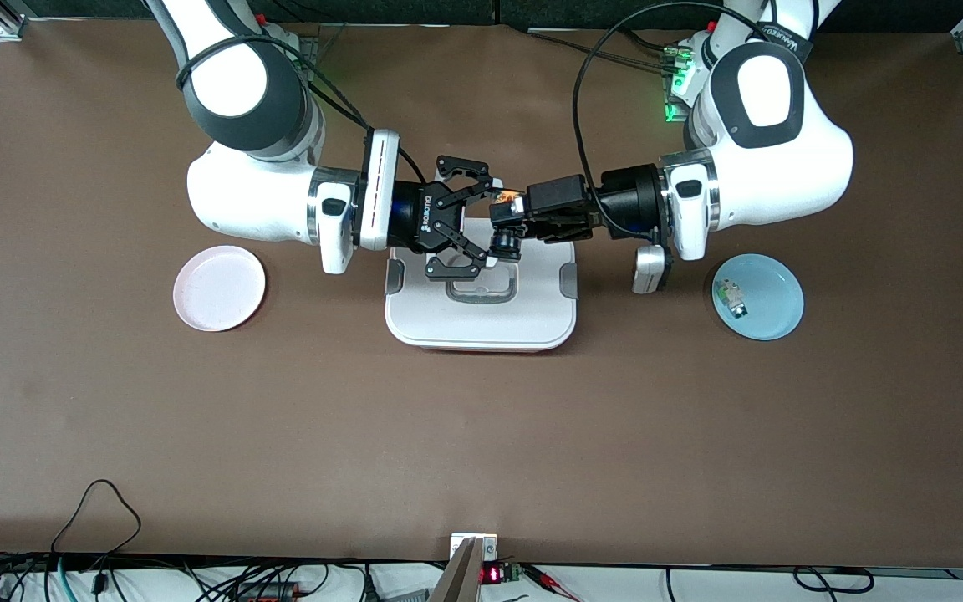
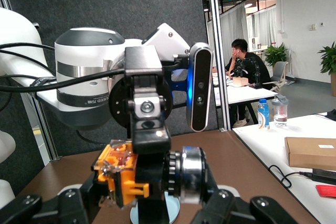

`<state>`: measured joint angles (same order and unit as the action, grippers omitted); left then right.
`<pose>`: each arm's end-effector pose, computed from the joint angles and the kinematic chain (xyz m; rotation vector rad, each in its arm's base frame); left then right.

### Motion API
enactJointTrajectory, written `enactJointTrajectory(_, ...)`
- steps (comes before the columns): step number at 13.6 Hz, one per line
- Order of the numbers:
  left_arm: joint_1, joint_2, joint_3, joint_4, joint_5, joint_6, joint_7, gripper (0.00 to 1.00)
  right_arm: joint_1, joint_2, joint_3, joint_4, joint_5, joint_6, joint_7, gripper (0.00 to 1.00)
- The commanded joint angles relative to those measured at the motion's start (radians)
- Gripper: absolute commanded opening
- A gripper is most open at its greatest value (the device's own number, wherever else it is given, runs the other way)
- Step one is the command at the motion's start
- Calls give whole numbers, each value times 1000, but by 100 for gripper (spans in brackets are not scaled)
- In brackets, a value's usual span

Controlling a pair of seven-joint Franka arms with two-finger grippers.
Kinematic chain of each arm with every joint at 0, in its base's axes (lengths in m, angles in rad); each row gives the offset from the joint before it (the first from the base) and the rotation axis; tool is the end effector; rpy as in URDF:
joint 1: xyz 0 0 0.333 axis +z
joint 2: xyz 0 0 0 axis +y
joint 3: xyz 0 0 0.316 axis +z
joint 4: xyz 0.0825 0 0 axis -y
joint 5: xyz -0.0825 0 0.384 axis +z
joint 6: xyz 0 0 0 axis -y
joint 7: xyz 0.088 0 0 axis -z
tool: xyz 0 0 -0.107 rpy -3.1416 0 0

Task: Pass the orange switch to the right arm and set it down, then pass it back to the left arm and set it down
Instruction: 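Close the left gripper on the switch held by the right gripper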

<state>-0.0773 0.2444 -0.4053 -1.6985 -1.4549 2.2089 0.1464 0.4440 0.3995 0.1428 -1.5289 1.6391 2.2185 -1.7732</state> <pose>0.5850 -0.3159 0.5195 1.7763 0.2054 -0.0245 0.5862 0.4082 0.4939 -1.4060 -1.1390 -1.0819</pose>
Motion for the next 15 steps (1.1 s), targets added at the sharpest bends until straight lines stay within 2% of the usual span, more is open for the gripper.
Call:
enactJointTrajectory(1, 31, -42, -1, -42, 4, -46, 2, 73, 9, 5, -3, 18, 21, 9, -18, 21)
enactJointTrajectory(2, 37, -43, -1, -44, 4, -66, 2, 72, 9, 5, -3, 18, 21, 9, -18, 21)
enactJointTrajectory(7, 37, -82, -3, -59, 4, -69, -39, 44, 9, 5, -3, 18, 21, 9, -18, 21)
enactJointTrajectory(9, 37, -82, -3, -59, 4, -69, -39, 28, 9, 5, -3, 18, 21, 9, -18, 21)
enactJointTrajectory(10, 37, -82, -3, -59, 4, -69, -40, 16, 9, 5, -3, 18, 21, 9, -18, 21)
enactJointTrajectory(12, 37, -82, -3, -61, 4, -67, -39, 10, 9, 5, -3, 18, 21, 9, -18, 21)
enactJointTrajectory(15, 37, -80, -3, -59, 4, -67, -39, 10, 9, 5, -3, 18, 21, 9, -20, 22)
